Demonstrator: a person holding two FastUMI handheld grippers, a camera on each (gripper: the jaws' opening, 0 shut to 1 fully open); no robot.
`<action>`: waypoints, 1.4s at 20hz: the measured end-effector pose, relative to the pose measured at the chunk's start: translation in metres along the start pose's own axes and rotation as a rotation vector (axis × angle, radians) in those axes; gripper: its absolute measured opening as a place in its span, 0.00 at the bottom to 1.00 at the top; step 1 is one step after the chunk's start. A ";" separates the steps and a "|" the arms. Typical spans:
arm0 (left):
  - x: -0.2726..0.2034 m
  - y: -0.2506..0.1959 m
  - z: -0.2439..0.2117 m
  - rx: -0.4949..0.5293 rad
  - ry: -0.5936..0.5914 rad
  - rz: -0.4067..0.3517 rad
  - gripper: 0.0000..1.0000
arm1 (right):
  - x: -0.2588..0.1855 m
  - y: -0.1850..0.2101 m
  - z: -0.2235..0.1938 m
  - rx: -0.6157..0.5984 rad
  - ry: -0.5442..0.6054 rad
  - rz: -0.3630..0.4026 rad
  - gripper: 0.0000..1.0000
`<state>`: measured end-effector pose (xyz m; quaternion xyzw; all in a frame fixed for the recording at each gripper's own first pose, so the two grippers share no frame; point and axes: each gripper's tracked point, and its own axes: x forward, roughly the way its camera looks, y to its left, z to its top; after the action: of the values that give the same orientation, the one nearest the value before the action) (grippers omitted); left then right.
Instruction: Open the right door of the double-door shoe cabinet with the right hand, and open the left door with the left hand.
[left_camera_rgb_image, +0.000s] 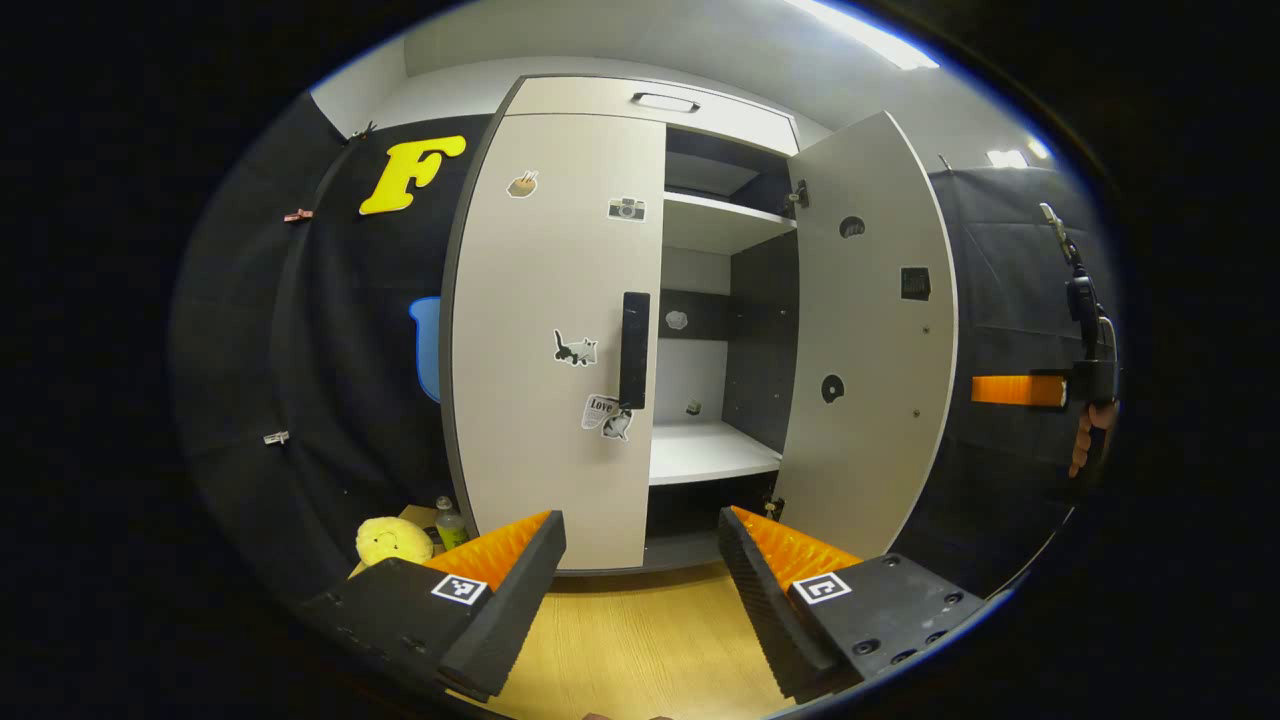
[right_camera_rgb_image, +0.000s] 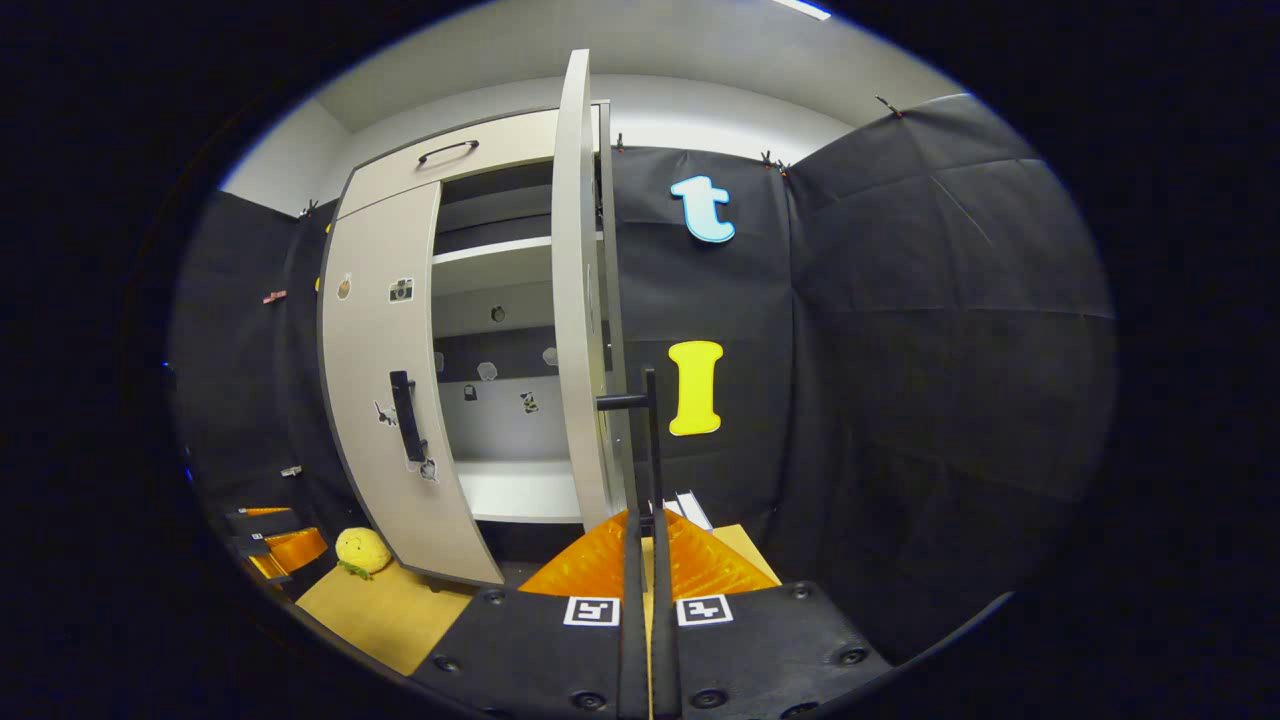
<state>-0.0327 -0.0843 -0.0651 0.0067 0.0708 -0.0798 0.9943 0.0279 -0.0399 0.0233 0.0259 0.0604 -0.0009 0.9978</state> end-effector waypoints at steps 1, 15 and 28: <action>-0.001 0.000 0.000 0.003 0.001 -0.005 0.95 | -0.005 0.002 -0.001 0.005 0.000 0.003 0.07; 0.002 0.032 -0.001 0.004 0.000 0.003 0.95 | -0.028 0.075 -0.037 -0.035 0.055 0.139 0.94; 0.081 0.048 0.077 0.043 -0.075 0.078 0.95 | -0.010 0.092 -0.083 -0.007 0.105 0.157 1.00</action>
<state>0.0654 -0.0517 -0.0002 0.0276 0.0315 -0.0428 0.9982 0.0088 0.0565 -0.0532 0.0269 0.1104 0.0790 0.9904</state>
